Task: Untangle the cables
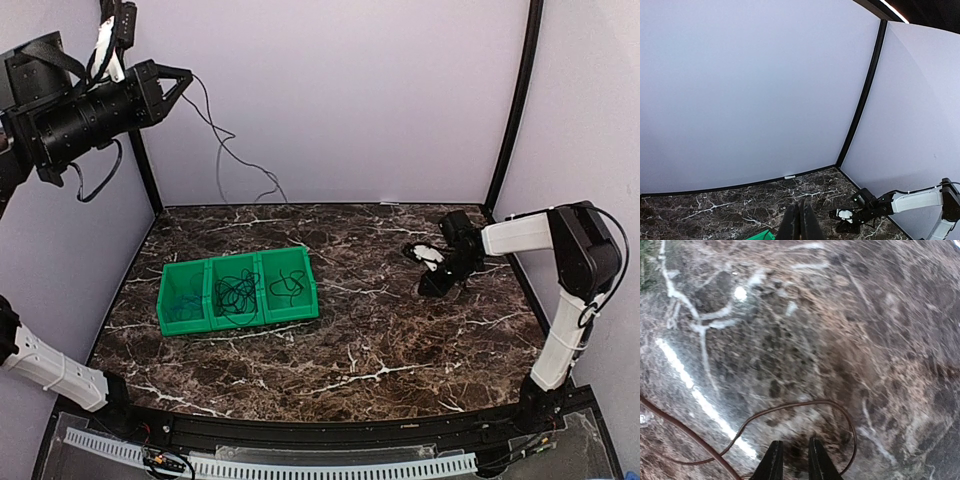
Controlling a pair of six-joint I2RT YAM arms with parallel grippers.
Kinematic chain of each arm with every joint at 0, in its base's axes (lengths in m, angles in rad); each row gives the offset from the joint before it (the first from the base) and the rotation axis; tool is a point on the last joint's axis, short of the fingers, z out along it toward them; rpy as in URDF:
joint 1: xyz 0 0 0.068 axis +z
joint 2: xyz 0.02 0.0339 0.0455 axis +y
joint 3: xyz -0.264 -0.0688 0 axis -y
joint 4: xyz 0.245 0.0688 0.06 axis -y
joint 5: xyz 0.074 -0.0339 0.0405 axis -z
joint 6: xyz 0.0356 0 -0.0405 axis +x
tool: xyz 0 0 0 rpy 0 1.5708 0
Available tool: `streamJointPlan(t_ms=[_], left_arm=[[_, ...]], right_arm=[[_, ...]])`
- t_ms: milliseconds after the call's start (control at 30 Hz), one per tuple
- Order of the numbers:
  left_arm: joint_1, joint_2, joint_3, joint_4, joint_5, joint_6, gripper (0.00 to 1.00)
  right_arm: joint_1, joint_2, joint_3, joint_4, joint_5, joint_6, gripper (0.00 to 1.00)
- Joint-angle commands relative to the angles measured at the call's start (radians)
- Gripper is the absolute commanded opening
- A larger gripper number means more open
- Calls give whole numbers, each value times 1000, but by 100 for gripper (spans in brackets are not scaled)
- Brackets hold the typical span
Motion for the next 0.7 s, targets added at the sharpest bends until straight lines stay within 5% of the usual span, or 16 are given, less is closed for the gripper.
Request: streamJointPlan(t_ms=[0, 133, 267, 467, 667], left_arm=[[2, 6, 30, -52, 14, 13, 0], [2, -9, 37, -51, -2, 14, 0], [2, -14, 141, -69, -25, 35, 0], [3, 17, 299, -142, -198, 78, 0], [2, 20, 288, -144, -269, 104, 0]], right_arm=[[-47, -20, -34, -82, 112, 14, 20], [-70, -40, -36, -77, 125, 16, 19], [-121, -11, -19, -88, 138, 24, 0], [-210, 13, -9, -87, 173, 32, 0], [-219, 19, -3, -101, 165, 43, 0]])
